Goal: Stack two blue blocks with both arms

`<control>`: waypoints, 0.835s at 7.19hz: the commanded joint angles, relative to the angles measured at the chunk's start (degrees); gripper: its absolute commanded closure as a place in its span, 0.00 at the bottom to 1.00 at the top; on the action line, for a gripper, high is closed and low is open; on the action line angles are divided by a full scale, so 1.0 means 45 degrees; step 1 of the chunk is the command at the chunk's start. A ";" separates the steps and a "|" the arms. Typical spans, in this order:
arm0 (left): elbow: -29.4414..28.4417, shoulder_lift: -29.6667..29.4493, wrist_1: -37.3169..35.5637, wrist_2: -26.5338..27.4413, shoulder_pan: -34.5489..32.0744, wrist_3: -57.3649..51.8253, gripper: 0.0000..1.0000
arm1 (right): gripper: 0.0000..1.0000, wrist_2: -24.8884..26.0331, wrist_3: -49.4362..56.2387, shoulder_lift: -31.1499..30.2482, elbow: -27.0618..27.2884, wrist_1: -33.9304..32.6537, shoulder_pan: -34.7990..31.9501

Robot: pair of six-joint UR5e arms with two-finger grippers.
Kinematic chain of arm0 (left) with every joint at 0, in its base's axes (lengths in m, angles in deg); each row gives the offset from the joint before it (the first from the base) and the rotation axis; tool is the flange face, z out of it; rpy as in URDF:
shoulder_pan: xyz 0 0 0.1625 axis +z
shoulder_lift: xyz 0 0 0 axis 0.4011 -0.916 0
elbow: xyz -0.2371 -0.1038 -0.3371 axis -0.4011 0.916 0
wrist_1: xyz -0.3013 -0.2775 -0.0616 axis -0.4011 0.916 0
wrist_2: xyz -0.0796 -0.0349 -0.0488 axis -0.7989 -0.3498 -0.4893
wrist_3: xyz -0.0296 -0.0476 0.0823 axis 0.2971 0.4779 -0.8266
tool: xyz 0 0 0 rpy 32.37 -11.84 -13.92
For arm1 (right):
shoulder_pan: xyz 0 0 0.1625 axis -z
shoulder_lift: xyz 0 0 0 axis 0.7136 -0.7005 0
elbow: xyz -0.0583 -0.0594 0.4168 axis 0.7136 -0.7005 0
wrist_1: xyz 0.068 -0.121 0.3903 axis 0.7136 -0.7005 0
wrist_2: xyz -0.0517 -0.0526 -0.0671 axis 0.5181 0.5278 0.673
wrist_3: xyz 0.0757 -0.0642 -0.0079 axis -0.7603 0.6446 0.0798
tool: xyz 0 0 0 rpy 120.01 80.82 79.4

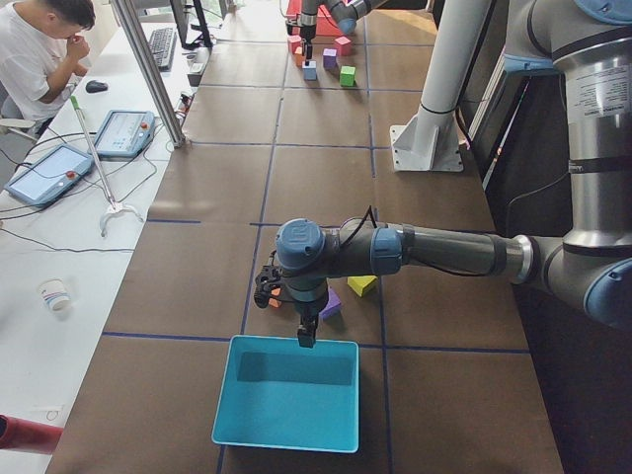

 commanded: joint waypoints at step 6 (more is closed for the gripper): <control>-0.0057 0.0000 0.0000 0.0000 0.0000 0.0002 0.00 | 0.84 -0.0010 -0.0023 0.0168 -0.0510 0.0093 0.0635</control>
